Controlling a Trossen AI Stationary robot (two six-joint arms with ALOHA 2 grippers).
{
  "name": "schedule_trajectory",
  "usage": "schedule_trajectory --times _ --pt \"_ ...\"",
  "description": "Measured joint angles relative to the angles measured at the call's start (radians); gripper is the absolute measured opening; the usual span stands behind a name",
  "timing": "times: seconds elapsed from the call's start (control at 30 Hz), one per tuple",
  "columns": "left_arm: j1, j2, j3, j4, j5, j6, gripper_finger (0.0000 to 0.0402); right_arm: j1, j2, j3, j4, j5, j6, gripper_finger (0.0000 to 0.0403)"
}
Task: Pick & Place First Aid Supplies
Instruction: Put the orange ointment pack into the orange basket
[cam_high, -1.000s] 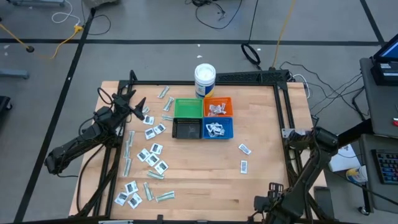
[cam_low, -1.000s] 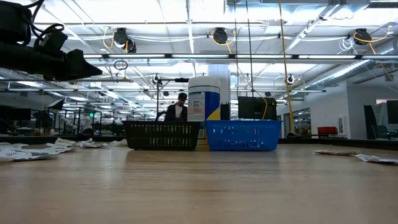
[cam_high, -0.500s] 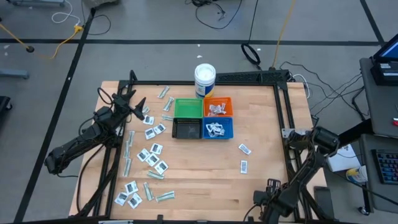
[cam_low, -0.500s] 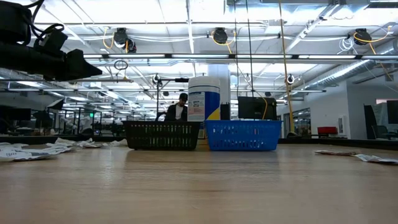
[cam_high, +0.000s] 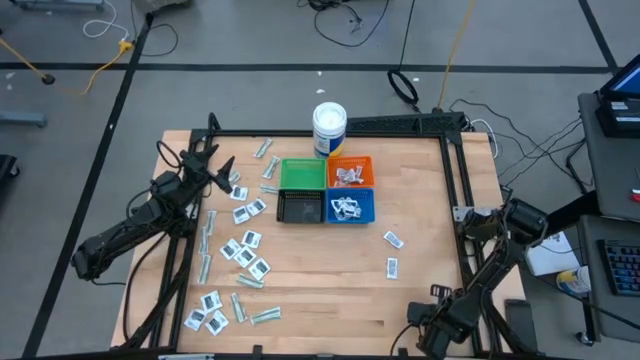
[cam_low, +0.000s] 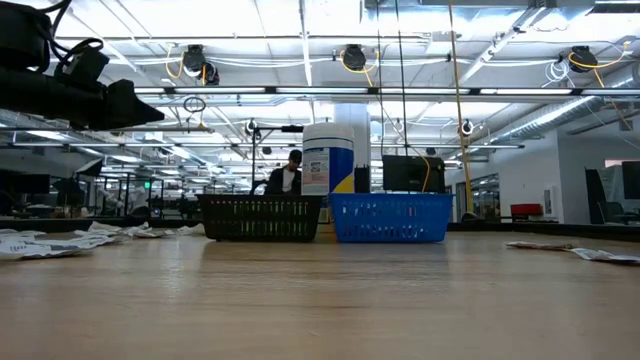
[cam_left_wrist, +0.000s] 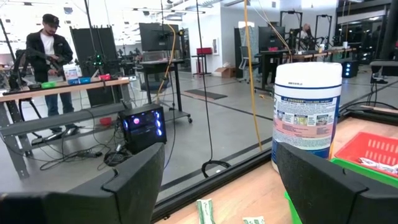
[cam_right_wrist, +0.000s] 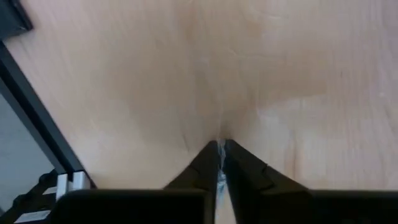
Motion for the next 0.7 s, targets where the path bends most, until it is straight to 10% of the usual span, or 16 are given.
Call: schedule_trajectory --times 0.7 --pt "0.000 0.000 0.000 0.000 0.000 0.000 0.0308 -0.201 -0.319 -0.003 -0.275 0.012 -0.381 0.0001"
